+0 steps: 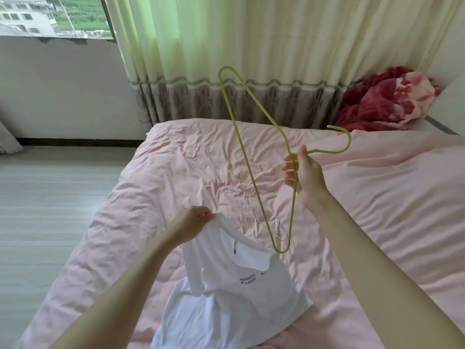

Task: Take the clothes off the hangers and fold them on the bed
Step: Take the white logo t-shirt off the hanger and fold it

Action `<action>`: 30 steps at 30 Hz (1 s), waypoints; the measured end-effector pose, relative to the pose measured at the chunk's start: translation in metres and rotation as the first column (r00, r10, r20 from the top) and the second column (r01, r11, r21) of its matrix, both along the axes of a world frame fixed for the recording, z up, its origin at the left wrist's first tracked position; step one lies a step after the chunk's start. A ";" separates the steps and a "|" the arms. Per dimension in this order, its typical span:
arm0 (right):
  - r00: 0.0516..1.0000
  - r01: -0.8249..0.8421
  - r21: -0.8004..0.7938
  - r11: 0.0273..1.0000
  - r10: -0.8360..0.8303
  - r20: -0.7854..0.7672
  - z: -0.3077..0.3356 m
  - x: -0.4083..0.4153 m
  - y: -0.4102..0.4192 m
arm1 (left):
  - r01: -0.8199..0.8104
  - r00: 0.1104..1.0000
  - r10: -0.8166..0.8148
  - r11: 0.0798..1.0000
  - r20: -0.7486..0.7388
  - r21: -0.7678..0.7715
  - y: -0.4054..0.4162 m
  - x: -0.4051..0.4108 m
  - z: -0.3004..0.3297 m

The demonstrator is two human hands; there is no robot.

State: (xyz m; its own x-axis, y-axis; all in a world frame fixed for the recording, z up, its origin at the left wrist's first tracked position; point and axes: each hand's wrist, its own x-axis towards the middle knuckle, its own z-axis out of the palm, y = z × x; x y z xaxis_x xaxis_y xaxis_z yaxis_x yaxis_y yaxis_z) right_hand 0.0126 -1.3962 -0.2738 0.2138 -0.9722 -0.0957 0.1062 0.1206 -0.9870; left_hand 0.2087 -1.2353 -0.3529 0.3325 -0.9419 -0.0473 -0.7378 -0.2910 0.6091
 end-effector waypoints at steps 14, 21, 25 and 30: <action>0.629 -0.265 0.104 0.959 0.254 -0.735 -0.194 0.044 -0.116 | -0.177 0.982 0.183 0.977 -0.042 0.121 -0.059 0.025 -0.117; 0.562 -0.178 0.190 0.965 0.259 -0.786 -0.321 0.058 -0.160 | -0.236 0.963 0.254 0.955 -0.088 0.178 -0.088 0.044 -0.202; 0.530 -0.137 0.185 0.973 0.230 -0.816 -0.349 0.065 -0.177 | -0.252 0.951 0.282 0.944 -0.125 0.214 -0.094 0.046 -0.218; 0.532 -0.088 0.251 0.964 0.259 -0.806 -0.356 0.068 -0.184 | -0.246 0.956 0.276 0.941 -0.105 0.231 -0.095 0.051 -0.218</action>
